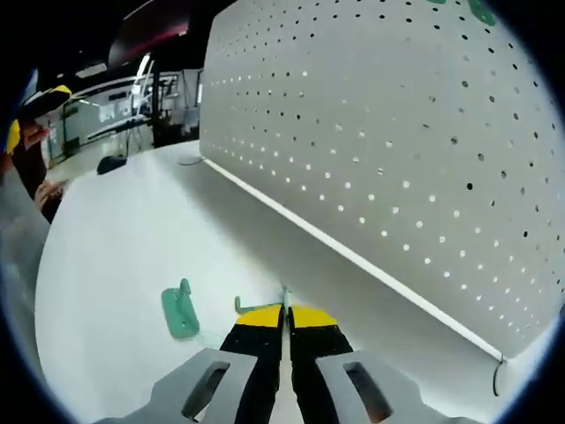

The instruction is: Insert the hook assembly into the mounting plate slot until the hook locks in place.

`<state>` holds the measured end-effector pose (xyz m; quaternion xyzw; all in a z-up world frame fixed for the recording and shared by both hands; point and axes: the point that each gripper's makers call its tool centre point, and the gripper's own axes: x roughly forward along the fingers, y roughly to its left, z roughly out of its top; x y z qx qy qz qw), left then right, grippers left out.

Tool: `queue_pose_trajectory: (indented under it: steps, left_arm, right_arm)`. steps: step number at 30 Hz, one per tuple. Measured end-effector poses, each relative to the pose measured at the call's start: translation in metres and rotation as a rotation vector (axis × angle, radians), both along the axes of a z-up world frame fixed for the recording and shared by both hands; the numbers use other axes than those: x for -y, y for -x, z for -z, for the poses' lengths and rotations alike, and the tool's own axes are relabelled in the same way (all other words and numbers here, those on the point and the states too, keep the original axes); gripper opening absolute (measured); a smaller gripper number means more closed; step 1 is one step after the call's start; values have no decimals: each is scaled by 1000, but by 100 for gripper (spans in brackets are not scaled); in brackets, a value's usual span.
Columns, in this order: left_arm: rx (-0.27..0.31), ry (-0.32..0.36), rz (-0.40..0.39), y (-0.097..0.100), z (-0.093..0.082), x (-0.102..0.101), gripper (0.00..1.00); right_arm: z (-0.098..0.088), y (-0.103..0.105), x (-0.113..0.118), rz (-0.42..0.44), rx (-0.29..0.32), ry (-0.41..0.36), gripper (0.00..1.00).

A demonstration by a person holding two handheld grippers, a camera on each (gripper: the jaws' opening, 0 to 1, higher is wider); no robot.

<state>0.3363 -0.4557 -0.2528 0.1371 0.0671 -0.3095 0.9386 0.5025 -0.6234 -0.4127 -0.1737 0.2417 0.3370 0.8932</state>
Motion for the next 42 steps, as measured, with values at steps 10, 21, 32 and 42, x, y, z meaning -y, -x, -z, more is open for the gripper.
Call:
queue_pose_trajectory:
  steps: [10, 21, 32, 42]
  left_arm:
    - [3, 1, -1, 0, -1, 0, 46]
    - [6, 3, 10, 2, -2, 3, 46]
    - [11, 6, 23, 4, -4, 7, 46]
    - [10, 26, 26, 4, -10, 9, 45]
  right_arm:
    - [-2, -1, 3, 7, 10, 1, 0]
    - [-11, 6, 4, 28, 17, -32, 0]
    - [-42, 12, 0, 31, 75, -71, 0]
    - [-79, 23, -6, 14, 152, -111, 0]
